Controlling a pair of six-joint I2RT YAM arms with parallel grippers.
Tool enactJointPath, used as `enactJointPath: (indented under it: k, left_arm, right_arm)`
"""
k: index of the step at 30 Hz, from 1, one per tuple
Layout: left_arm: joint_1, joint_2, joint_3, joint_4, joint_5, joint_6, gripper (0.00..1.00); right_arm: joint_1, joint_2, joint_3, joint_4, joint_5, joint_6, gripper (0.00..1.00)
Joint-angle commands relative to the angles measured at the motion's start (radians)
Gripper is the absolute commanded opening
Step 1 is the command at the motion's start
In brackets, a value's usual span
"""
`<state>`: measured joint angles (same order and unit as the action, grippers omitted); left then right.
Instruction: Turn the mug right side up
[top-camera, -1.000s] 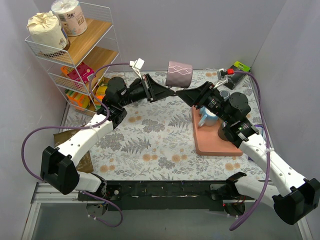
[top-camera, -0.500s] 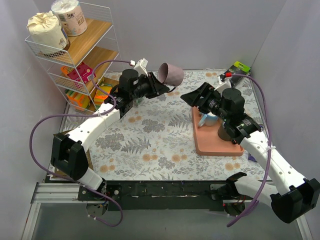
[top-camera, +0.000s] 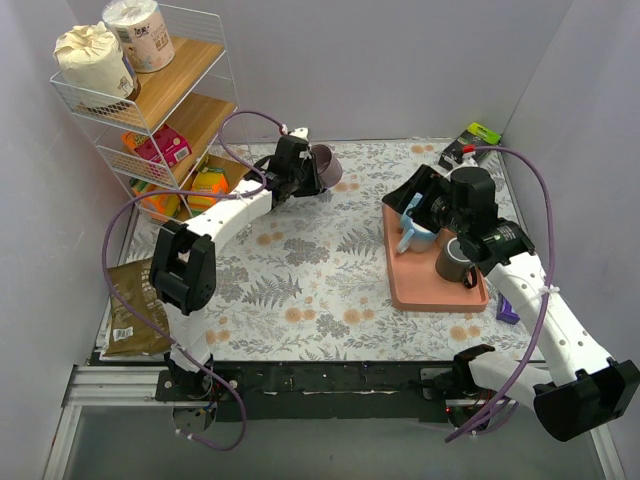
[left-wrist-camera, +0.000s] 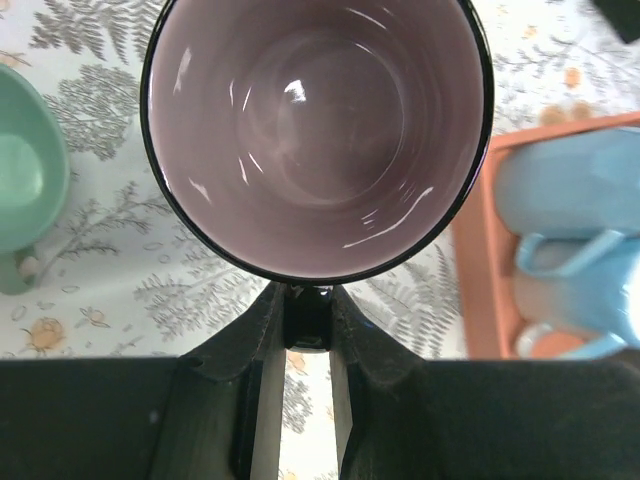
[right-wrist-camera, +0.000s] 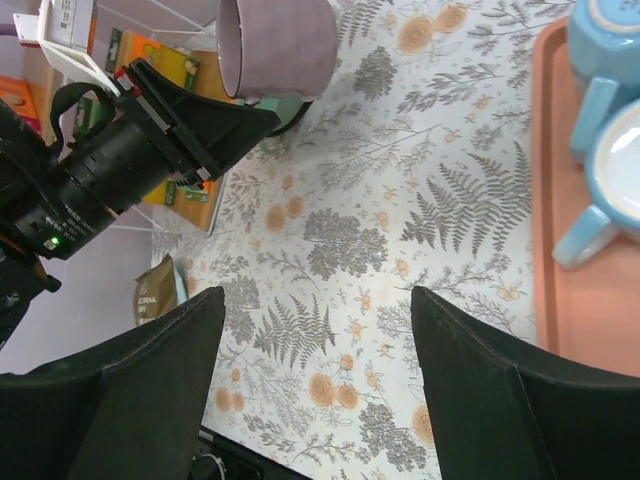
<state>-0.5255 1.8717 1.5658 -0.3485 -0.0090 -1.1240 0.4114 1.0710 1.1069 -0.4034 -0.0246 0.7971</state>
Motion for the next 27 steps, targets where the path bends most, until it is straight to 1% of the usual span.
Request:
enactJointPath:
  k: [1,6,10,13,18,27]
  left_arm:
    - [-0.001,0.033,0.121,0.0,-0.118,0.067,0.0]
    - [-0.001,0.131,0.158,-0.001,-0.149,0.061,0.0]
    - [-0.001,0.181,0.195,0.002,-0.203,0.082,0.0]
    - [-0.001,0.204,0.201,0.0,-0.218,0.096,0.0]
    - [0.001,0.225,0.177,0.008,-0.288,0.107,0.0]
    - [-0.001,0.287,0.212,-0.001,-0.315,0.135,0.0]
  right_arm:
    - [-0.048,-0.006,0.042,-0.048,0.003,-0.036,0.82]
    - [-0.088,-0.006,0.033,-0.058,-0.026,-0.044,0.81]
    - [-0.106,-0.002,0.024,-0.057,-0.046,-0.044,0.81]
    - [-0.118,0.0,0.021,-0.058,-0.055,-0.042,0.81]
    - [-0.134,0.007,0.019,-0.061,-0.069,-0.041,0.81]
    - [-0.149,0.03,0.041,-0.114,-0.066,-0.05,0.82]
